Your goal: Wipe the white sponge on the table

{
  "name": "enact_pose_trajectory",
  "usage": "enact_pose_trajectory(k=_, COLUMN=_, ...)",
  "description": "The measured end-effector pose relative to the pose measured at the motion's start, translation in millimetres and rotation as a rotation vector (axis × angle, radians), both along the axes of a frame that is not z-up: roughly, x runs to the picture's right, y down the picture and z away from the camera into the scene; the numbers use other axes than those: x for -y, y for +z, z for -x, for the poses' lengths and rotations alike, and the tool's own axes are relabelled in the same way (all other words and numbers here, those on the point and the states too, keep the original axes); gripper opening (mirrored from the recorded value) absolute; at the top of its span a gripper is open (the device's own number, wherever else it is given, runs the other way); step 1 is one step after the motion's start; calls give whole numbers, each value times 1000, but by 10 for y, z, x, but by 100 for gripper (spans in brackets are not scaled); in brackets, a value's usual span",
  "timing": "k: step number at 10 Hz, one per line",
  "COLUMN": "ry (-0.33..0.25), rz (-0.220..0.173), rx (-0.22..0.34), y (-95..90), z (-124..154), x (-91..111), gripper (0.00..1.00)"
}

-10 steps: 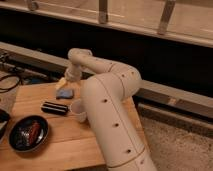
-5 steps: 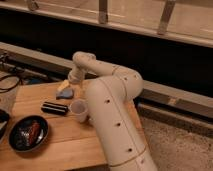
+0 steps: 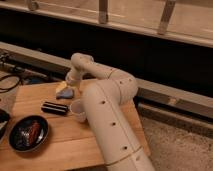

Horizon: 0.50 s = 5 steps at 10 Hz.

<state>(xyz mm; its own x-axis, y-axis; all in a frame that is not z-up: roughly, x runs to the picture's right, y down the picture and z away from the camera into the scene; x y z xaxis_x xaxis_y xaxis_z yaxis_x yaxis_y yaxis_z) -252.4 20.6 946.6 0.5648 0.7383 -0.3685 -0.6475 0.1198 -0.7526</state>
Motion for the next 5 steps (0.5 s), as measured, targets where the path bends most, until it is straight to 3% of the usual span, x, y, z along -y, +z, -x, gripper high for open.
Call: enact_pose_trajectory(k=5, ry=-34, rz=73, rx=62, y=65, z=217, x=-177, gripper=93)
